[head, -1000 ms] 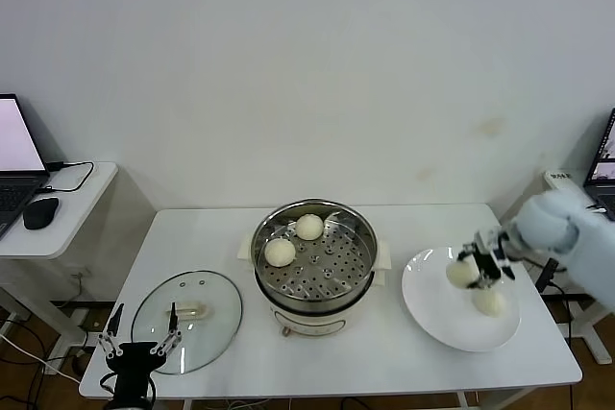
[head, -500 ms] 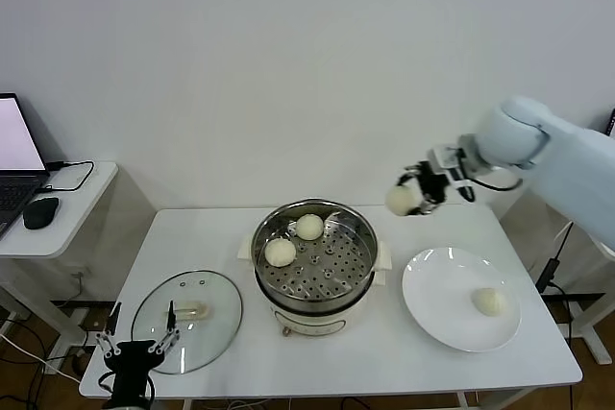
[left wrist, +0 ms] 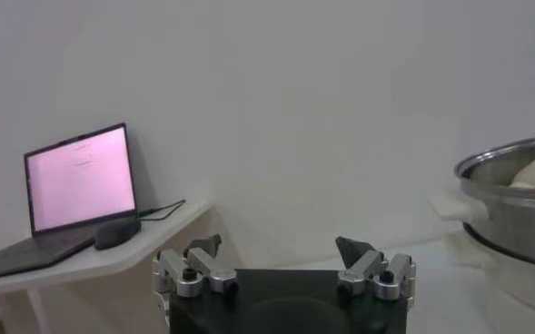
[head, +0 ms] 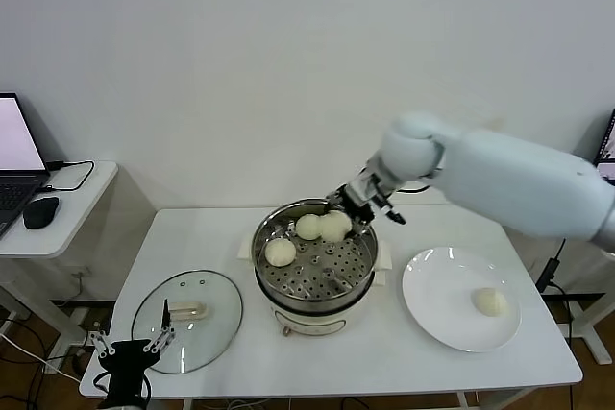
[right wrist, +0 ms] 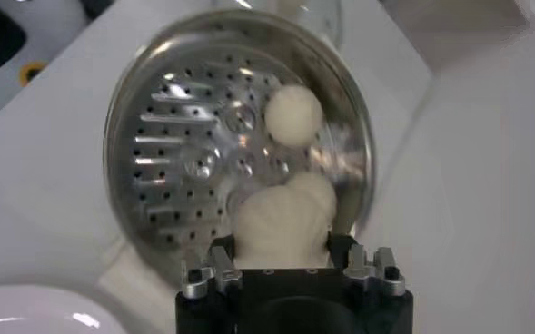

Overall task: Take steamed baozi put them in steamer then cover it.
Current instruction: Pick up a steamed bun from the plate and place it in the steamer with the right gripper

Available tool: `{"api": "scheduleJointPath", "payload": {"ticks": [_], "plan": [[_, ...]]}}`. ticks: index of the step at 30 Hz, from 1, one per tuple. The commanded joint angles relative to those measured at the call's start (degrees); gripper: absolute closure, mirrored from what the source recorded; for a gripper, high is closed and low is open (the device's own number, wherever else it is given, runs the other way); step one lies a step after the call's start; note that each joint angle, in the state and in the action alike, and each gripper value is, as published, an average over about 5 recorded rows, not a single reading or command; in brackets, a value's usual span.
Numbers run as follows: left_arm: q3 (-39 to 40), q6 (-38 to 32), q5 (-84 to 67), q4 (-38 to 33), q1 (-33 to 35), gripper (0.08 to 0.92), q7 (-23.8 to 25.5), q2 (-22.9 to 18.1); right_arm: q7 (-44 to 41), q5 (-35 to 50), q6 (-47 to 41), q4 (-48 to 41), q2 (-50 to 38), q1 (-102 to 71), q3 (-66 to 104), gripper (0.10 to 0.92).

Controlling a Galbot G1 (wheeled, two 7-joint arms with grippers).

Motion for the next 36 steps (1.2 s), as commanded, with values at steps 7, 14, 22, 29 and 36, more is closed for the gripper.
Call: {"api": "scheduleJointPath", "payload": {"ticks": [7, 14, 22, 29, 36], "plan": [[-0.2, -0.3, 0.0, 0.2, 0.1, 0.177, -0.1, -0.4, 0.8, -8.2, 10.5, -1.1, 8.4, -3.2, -6.4, 0.397], [0.3, -0.4, 0.1, 0.3, -0.1, 0.177, -0.1, -0.5, 1.6, -9.3, 12.5, -1.5, 9.0, -3.1, -6.4, 0.389], [0.6, -0.4, 0.1, 0.5, -0.2, 0.177, -0.1, -0.7, 1.2, -9.2, 13.9, -0.8, 8.4, -2.6, -6.7, 0.389], [0.7, -0.4, 0.2, 0.5, -0.2, 0.177, -0.2, -0.8, 1.3, -9.5, 14.7, -0.3, 7.1, -2.4, -6.9, 0.382], [0.6, -0.4, 0.2, 0.3, -0.2, 0.177, -0.2, -0.6, 1.8, -8.3, 14.4, 0.0, 5.0, -0.7, -5.1, 0.237]]}}
